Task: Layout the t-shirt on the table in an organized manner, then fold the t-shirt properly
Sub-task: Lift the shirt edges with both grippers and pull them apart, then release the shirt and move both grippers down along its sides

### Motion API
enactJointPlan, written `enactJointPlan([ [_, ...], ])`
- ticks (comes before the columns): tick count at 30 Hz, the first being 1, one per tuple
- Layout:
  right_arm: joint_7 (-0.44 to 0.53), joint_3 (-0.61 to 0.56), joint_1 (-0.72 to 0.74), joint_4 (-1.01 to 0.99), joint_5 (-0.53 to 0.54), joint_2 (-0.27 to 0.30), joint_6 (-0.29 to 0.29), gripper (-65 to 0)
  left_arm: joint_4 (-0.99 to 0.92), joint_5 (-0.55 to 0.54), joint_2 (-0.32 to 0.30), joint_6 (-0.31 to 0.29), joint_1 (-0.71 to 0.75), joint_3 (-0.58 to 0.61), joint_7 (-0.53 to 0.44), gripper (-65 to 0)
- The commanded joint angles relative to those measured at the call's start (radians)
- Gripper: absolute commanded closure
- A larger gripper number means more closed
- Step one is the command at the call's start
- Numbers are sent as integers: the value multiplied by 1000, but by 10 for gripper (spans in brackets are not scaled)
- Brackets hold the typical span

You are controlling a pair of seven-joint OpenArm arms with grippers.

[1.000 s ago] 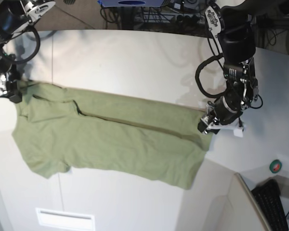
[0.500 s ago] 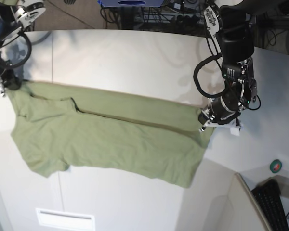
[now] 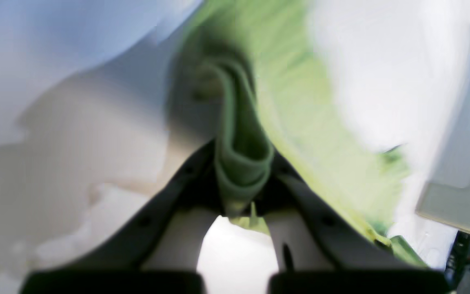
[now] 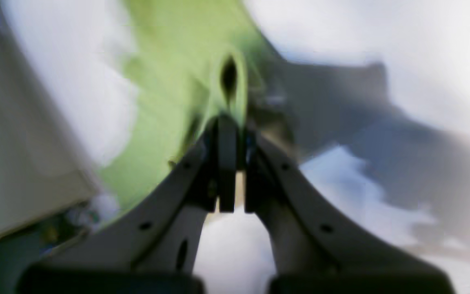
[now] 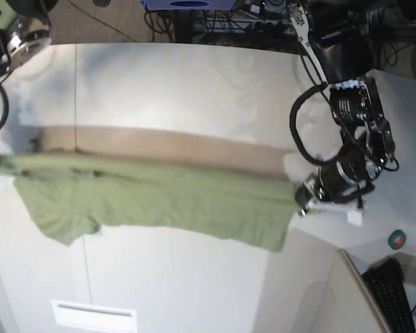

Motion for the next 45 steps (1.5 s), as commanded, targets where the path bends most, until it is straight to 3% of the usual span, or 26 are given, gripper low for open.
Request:
enactJointPlan([
  [1, -4, -2, 37, 38, 14, 26, -5, 0, 32, -16, -7, 0, -37, -1, -29, 0],
  [4, -42, -2, 40, 54, 12, 23, -31, 0, 32, -46, -3, 0, -26, 2, -29, 0],
  [8, -37, 0, -54, 51, 14, -8, -28, 0, 68, -52, -4, 0, 90, -7, -29, 0],
  [16, 84, 0, -241, -55, 14, -11, -24, 0, 127, -49, -7, 0, 346, -7, -31, 0],
  [20, 130, 0, -323, -84, 14, -9, 62, 0, 159, -49, -7, 0, 417, -18, -31, 0],
  [27, 138, 0, -372, -86, 14, -13, 79, 0, 170, -50, -15, 0, 469, -136, -31, 0],
  [34, 98, 0, -375, -84, 14, -19, 79, 0, 167, -52, -33, 0, 521, -131, -31, 0],
  [45, 89, 3, -419, 18, 14, -98, 79, 0, 170, -52, -35, 0, 563, -131, -29, 0],
])
